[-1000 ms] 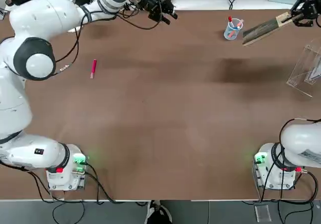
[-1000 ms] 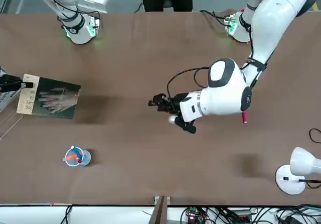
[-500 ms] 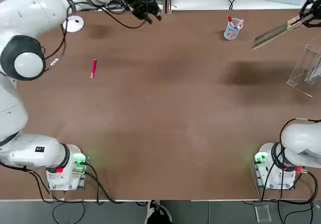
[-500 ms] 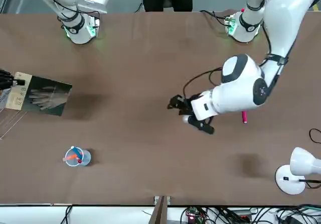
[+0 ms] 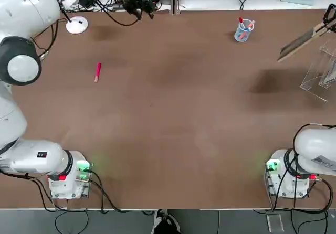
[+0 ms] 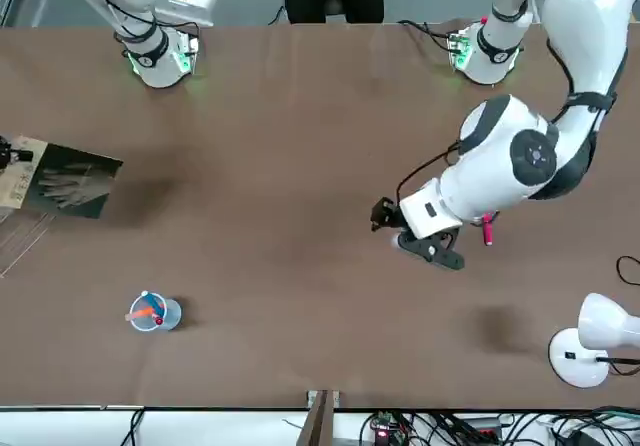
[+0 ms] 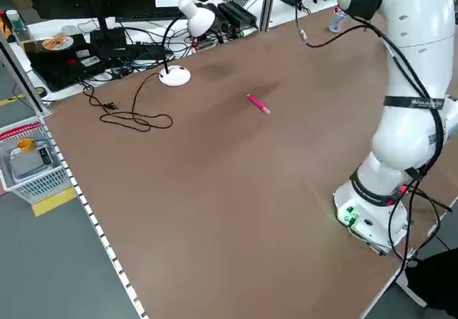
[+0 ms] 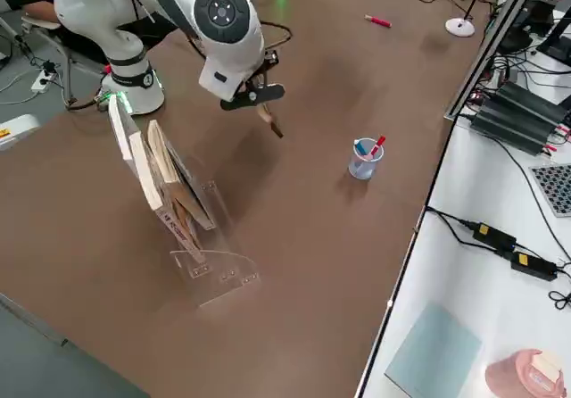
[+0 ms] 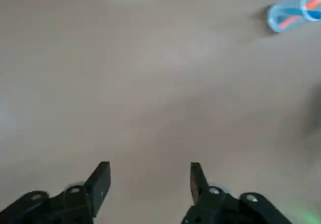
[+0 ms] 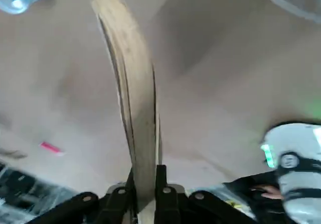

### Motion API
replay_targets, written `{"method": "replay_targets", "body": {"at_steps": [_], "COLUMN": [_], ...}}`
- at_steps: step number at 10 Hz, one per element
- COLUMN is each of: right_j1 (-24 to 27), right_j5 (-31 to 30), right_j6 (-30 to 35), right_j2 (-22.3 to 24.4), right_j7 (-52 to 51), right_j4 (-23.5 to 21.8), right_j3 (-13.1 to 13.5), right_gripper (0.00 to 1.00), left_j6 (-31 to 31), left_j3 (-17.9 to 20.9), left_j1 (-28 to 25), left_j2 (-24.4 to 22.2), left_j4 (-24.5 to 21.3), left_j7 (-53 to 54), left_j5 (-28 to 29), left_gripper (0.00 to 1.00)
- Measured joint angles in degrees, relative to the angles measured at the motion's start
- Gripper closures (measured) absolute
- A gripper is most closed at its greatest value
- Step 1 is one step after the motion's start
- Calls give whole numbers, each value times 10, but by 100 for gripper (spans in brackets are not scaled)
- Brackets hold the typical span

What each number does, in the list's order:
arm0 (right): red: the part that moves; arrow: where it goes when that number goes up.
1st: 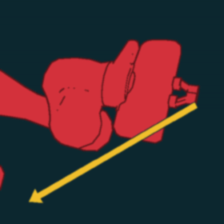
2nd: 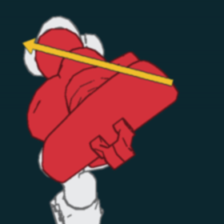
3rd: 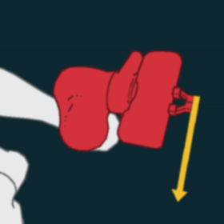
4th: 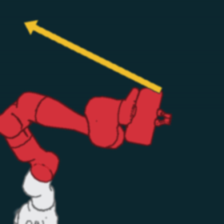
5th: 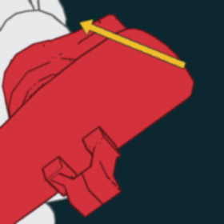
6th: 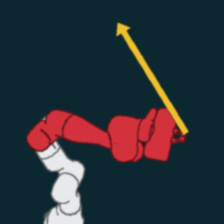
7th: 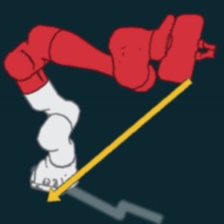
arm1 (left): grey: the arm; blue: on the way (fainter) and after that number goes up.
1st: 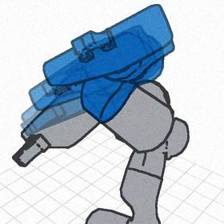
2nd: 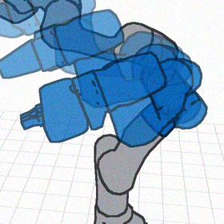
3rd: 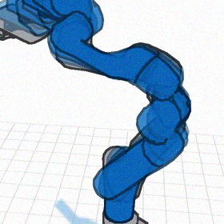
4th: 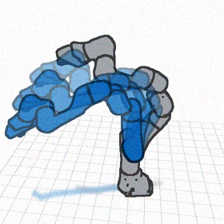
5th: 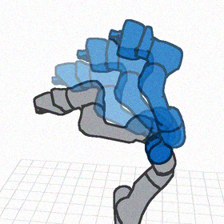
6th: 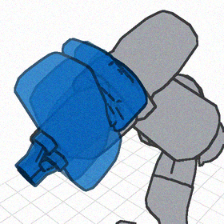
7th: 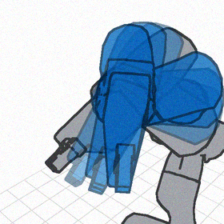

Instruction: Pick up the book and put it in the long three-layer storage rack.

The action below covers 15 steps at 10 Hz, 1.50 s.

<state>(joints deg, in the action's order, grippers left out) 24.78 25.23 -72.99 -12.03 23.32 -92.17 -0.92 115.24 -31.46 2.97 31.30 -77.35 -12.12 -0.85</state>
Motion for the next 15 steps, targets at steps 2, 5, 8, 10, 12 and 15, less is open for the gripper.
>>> {"method": "replay_targets", "body": {"at_steps": [2,5,8,10,12,15], "right_j1": [0,5,25,47,66,70], "right_j5": [-36,-58,-86,-101,-118,-138], "right_j6": [5,7,6,4,-6,-14], "right_j2": [0,0,-1,-10,-24,-44], "right_j7": [-5,-14,-47,-63,-73,-73], "right_j4": [12,25,37,44,47,55], "right_j3": [0,0,0,0,1,-1], "right_gripper": [85,85,85,85,85,85], "left_j6": [-6,-7,-14,-33,-46,-52], "left_j3": [0,2,3,4,4,14], "left_j1": [1,-5,-18,-32,-43,-44], "left_j2": [-10,-15,-15,-17,-25,-56], "left_j4": [-1,-3,-8,-9,-14,-45], "left_j7": [-9,-12,-12,-10,-5,-5], "left_j5": [32,60,64,73,76,79], "left_gripper": [24,24,23,15,0,0]}}
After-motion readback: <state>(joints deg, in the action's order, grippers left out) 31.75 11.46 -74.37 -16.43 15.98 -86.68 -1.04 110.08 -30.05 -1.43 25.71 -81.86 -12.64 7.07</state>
